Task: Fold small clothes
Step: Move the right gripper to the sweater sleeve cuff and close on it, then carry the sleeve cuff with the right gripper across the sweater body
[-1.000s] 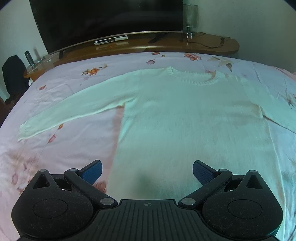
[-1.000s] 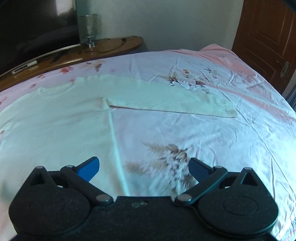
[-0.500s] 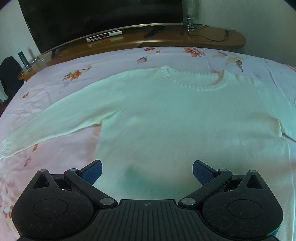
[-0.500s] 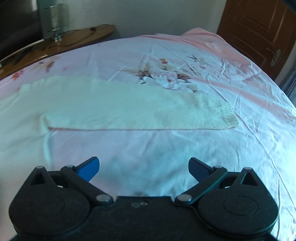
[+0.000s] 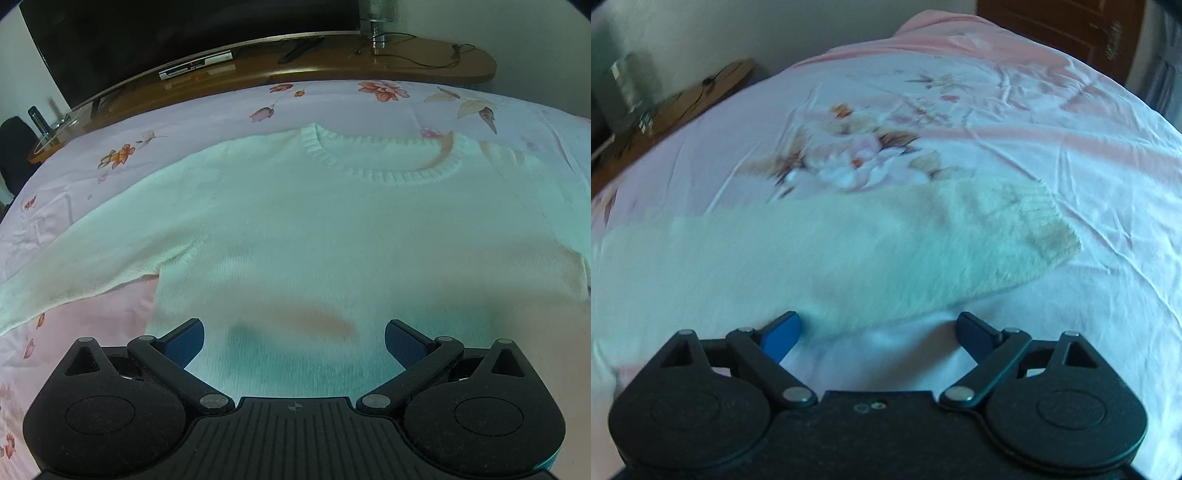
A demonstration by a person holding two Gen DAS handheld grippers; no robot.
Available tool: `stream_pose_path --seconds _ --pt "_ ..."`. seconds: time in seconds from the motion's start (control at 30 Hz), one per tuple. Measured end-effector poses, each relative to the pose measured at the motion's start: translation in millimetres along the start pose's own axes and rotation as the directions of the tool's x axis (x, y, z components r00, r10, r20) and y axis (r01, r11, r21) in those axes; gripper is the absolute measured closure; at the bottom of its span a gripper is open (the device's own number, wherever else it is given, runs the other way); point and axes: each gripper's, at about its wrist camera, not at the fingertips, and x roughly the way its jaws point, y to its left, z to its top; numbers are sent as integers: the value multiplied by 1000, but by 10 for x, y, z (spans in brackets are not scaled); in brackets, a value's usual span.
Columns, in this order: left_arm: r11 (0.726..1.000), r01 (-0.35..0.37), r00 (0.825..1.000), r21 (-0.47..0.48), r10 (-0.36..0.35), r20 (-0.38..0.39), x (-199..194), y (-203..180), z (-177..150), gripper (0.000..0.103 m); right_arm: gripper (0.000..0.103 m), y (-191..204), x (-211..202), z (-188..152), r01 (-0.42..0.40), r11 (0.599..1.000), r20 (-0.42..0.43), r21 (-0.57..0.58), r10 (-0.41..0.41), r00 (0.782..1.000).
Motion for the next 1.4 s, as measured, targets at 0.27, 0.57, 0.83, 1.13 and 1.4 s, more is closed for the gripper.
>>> stream_pose_path --seconds 0.27,0.57,0.83,1.13,1.4 --pt "1000 15 1000 7 -15 19 114 -44 129 0 54 -251 109 251 11 994 95 107 -22 995" --pt "998 59 998 23 -60 28 219 -45 137 0 94 -291 78 246 2 996 179 86 -17 984" --pt "998 63 997 -4 -63 54 139 335 150 0 95 429 -429 160 -121 989 308 -82 140 941" --pt "994 20 999 -112 -16 42 131 1019 127 0 95 2306 -961 -531 -430 785 154 -447 541 827" --pt "978 105 995 -182 -103 19 192 1224 126 0 56 3242 -856 -1319 -587 575 -194 -570 600 776"
